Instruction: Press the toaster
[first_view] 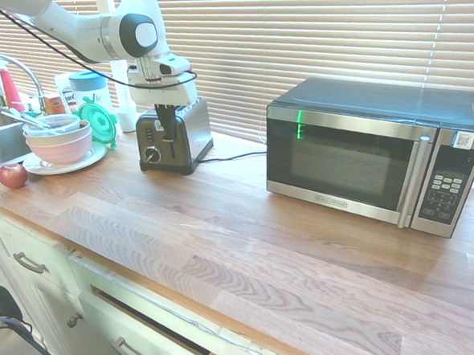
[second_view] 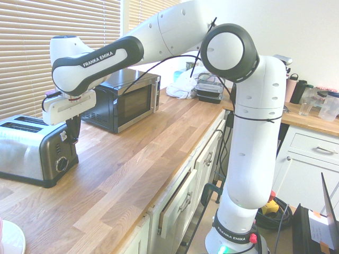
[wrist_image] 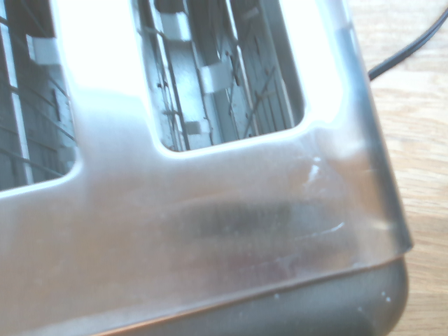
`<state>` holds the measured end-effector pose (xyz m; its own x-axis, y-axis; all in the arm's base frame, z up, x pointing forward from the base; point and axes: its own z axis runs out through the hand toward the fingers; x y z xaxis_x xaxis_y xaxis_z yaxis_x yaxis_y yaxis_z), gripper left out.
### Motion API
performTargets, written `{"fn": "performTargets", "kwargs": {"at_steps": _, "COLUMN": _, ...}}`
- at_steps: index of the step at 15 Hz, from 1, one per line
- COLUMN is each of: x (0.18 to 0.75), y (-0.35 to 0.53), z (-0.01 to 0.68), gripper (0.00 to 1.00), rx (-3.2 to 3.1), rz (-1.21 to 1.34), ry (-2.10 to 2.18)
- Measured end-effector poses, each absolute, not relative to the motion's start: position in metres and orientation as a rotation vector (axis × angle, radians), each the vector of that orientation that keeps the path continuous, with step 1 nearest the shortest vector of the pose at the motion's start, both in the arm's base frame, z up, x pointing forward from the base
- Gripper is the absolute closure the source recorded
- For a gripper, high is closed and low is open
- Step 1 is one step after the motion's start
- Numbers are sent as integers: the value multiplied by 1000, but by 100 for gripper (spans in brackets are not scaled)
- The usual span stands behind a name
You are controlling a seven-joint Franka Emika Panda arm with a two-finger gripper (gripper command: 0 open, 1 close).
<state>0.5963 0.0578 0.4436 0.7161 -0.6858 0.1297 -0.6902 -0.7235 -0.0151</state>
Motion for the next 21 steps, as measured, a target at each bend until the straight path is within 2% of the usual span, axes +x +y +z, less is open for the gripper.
{"fn": "performTargets", "kwargs": {"at_steps": 21, "x": 596, "y": 67, "z": 415, "gripper": 100, "rx": 2894, "rz": 157, "ry": -1128}}
